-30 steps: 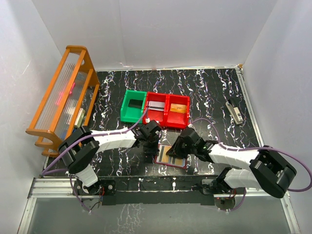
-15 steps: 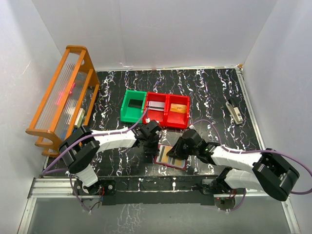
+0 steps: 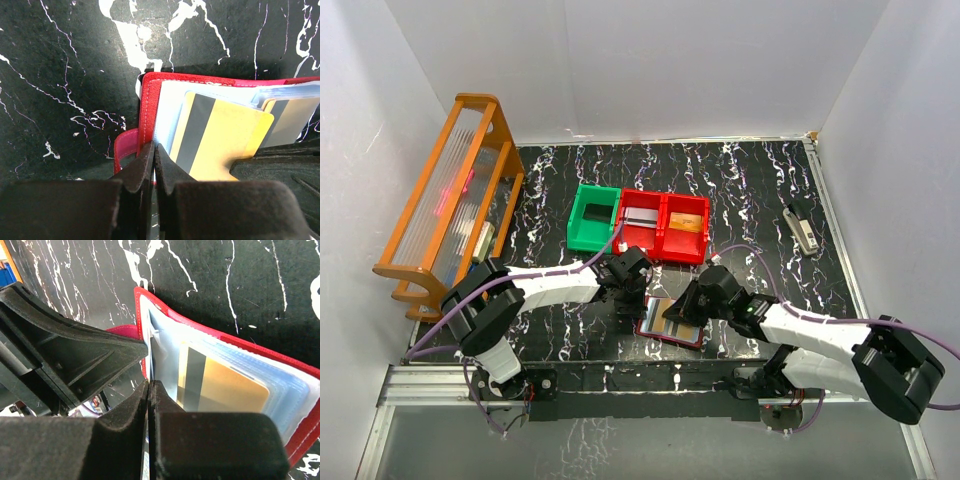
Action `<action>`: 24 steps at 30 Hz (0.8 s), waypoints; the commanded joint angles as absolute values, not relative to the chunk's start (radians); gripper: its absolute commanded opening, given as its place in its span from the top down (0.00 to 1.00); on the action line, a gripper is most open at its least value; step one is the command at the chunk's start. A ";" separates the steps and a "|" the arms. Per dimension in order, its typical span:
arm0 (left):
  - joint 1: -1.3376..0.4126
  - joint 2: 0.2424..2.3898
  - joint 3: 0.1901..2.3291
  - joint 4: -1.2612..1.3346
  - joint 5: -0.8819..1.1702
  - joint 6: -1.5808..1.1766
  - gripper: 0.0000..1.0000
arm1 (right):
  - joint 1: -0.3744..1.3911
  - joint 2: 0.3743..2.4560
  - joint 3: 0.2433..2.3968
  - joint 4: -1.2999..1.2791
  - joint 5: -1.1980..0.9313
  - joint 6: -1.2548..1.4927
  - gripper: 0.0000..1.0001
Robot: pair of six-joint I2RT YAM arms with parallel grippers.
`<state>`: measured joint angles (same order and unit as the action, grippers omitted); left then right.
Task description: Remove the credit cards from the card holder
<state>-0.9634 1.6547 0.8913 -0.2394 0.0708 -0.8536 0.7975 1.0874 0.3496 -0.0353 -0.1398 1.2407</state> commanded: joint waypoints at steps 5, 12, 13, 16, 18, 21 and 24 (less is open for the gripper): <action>-0.979 1.730 0.862 -0.310 0.060 -0.854 1.00 | 0.801 1.046 0.380 -0.071 -0.120 1.233 1.00; -0.979 1.726 0.853 -0.305 0.061 -0.857 1.00 | 0.799 1.043 0.357 -0.048 -0.153 1.241 0.93; -0.979 1.726 0.851 -0.304 0.061 -0.857 1.00 | 0.799 1.047 0.357 -0.043 -0.160 1.242 0.90; -0.979 1.724 0.849 -0.300 0.064 -0.859 1.00 | 0.798 1.054 0.309 -0.016 -0.173 1.256 0.88; -0.979 1.724 0.851 -0.304 0.063 -0.856 1.00 | 0.795 1.053 0.300 0.007 -0.178 1.266 0.88; -0.979 1.720 0.852 -0.308 0.057 -0.856 1.00 | 0.792 1.047 0.296 0.021 -0.186 1.275 0.88; -0.979 1.717 0.850 -0.305 0.057 -0.859 1.00 | 0.789 1.033 0.296 0.009 -0.180 1.276 0.84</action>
<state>-0.9634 1.6573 0.8951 -0.2405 0.0677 -0.8566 0.7963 1.0618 0.2893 -0.0513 -0.1734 1.2629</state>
